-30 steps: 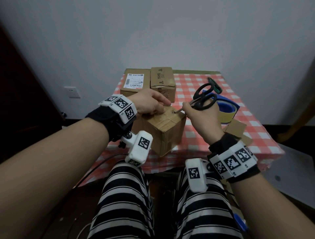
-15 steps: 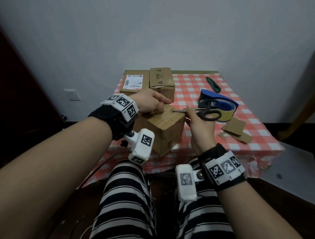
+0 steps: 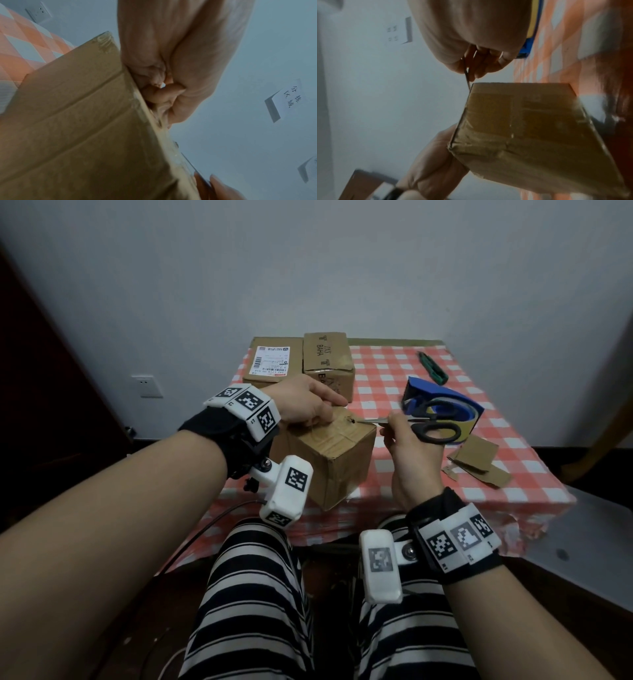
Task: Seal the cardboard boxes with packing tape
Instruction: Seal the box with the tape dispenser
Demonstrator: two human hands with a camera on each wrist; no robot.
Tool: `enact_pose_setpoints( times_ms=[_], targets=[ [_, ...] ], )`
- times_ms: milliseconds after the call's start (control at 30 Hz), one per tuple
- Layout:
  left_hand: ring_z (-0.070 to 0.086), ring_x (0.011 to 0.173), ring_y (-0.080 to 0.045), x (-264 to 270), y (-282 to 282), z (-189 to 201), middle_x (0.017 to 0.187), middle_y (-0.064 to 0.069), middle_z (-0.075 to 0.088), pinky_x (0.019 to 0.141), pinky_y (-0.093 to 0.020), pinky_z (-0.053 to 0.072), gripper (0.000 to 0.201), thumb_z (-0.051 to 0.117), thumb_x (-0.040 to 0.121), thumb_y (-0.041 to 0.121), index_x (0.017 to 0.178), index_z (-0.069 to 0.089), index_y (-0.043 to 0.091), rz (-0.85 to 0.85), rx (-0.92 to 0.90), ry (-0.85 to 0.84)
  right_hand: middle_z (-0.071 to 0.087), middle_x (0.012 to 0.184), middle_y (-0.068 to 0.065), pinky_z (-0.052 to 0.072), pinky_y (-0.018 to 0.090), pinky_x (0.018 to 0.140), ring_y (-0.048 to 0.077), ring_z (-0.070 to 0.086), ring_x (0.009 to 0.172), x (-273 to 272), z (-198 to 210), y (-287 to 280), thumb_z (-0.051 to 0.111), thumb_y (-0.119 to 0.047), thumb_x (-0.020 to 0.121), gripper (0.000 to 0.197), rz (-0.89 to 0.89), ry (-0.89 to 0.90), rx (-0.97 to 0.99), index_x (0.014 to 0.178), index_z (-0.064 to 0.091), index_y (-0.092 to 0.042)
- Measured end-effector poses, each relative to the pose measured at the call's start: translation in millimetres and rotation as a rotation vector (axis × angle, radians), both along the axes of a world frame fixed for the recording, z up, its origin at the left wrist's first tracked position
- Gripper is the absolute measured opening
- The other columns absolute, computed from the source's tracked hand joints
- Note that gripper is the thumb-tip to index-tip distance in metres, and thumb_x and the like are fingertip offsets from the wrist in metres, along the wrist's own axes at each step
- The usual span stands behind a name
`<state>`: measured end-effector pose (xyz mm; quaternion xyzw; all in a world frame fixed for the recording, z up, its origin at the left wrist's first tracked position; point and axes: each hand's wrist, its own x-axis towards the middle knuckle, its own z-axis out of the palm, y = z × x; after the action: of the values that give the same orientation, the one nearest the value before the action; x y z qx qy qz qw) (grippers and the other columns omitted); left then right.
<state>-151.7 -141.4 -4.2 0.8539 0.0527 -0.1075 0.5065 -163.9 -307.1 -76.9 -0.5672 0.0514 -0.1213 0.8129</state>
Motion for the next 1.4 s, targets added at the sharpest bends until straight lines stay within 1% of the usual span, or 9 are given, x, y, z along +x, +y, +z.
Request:
enact_pose_setpoints(
  times_ms=[133, 400, 533, 800, 967, 1133, 1200, 1267, 1400],
  targets=[
    [0.042, 0.054, -0.009, -0.3, -1.3, 0.1, 0.072, -0.003, 0.057, 0.042, -0.014, 0.037, 0.034, 0.062, 0.084, -0.008, 0.111, 0.070, 0.011, -0.001, 0.005, 0.001, 0.055, 0.063, -0.003, 0.045, 0.034, 0.066, 0.009, 0.052, 0.062, -5.0, -0.8, 1.7, 0.064, -0.011, 0.084, 0.015, -0.027, -0.071, -0.158, 0.073, 0.055, -0.008],
    [0.044, 0.051, -0.009, -2.3, -1.5, -1.2, 0.071, -0.004, 0.056, 0.042, -0.013, 0.038, 0.034, 0.061, 0.084, -0.009, 0.111, 0.070, 0.010, 0.005, 0.002, -0.028, 0.062, 0.069, 0.001, 0.043, 0.009, 0.057, -0.006, 0.055, 0.057, -12.9, 1.8, 13.2, 0.067, -0.011, 0.089, 0.016, -0.109, -0.091, -0.190, 0.081, 0.061, 0.001],
    [0.045, 0.051, -0.008, -1.7, -0.8, -0.5, 0.071, -0.003, 0.057, 0.044, -0.013, 0.039, 0.035, 0.061, 0.084, -0.008, 0.113, 0.069, 0.010, -0.006, 0.015, -0.029, 0.066, 0.074, 0.006, 0.042, 0.008, 0.056, -0.002, 0.059, 0.060, -13.4, 0.8, 20.5, 0.066, -0.011, 0.089, 0.021, -0.123, -0.075, -0.196, 0.087, 0.065, 0.010],
    [0.044, 0.053, -0.009, -1.6, 0.1, -1.2, 0.078, -0.005, 0.055, 0.050, -0.015, 0.039, 0.037, 0.060, 0.085, -0.009, 0.115, 0.068, 0.011, -0.030, 0.024, -0.030, 0.068, 0.098, 0.012, 0.044, 0.003, 0.064, 0.015, 0.063, 0.088, -15.3, -5.6, 32.1, 0.067, -0.020, 0.091, 0.032, -0.192, -0.026, -0.134, 0.107, 0.062, 0.007],
    [0.043, 0.048, -0.006, 0.2, 0.3, -3.0, 0.076, -0.003, 0.052, 0.045, -0.013, 0.038, 0.036, 0.058, 0.085, -0.011, 0.112, 0.069, 0.011, -0.037, 0.018, -0.033, 0.067, 0.089, 0.001, 0.048, 0.009, 0.068, 0.004, 0.063, 0.079, -18.5, -6.9, 33.9, 0.067, -0.021, 0.092, 0.009, -0.173, 0.036, -0.042, 0.088, 0.060, -0.015],
    [0.044, 0.052, -0.009, 1.4, 1.5, -3.1, 0.079, -0.006, 0.054, 0.047, -0.015, 0.038, 0.035, 0.059, 0.085, -0.010, 0.109, 0.069, 0.013, -0.035, 0.021, -0.031, 0.072, 0.107, 0.010, 0.052, 0.047, 0.096, 0.024, 0.068, 0.103, -18.4, -7.0, 39.7, 0.069, -0.024, 0.090, 0.011, -0.096, 0.076, 0.165, 0.100, 0.065, -0.020],
    [0.044, 0.051, -0.009, 1.7, 1.5, -3.1, 0.079, -0.007, 0.054, 0.047, -0.015, 0.039, 0.035, 0.059, 0.085, -0.009, 0.111, 0.069, 0.013, -0.038, 0.026, -0.027, 0.071, 0.103, 0.011, 0.051, 0.051, 0.098, 0.029, 0.067, 0.105, -16.8, -5.5, 39.2, 0.066, -0.017, 0.093, 0.006, -0.053, 0.102, 0.258, 0.092, 0.066, -0.023],
    [0.045, 0.050, -0.008, 1.6, 1.7, -2.6, 0.077, -0.006, 0.054, 0.046, -0.014, 0.039, 0.035, 0.059, 0.086, -0.009, 0.112, 0.069, 0.012, -0.043, 0.028, -0.025, 0.072, 0.096, 0.010, 0.050, 0.054, 0.097, 0.031, 0.068, 0.103, -14.3, -6.4, 37.4, 0.065, -0.015, 0.093, 0.018, -0.037, 0.116, 0.290, 0.080, 0.068, -0.026],
    [0.045, 0.050, -0.008, 1.3, 2.3, -2.5, 0.079, -0.005, 0.054, 0.047, -0.014, 0.040, 0.036, 0.059, 0.086, -0.009, 0.114, 0.068, 0.011, -0.043, 0.030, -0.028, 0.071, 0.079, 0.001, 0.052, 0.051, 0.096, 0.020, 0.069, 0.084, -12.4, -5.4, 34.5, 0.062, -0.012, 0.096, 0.021, 0.010, 0.124, 0.343, 0.078, 0.067, -0.022]
  ],
)
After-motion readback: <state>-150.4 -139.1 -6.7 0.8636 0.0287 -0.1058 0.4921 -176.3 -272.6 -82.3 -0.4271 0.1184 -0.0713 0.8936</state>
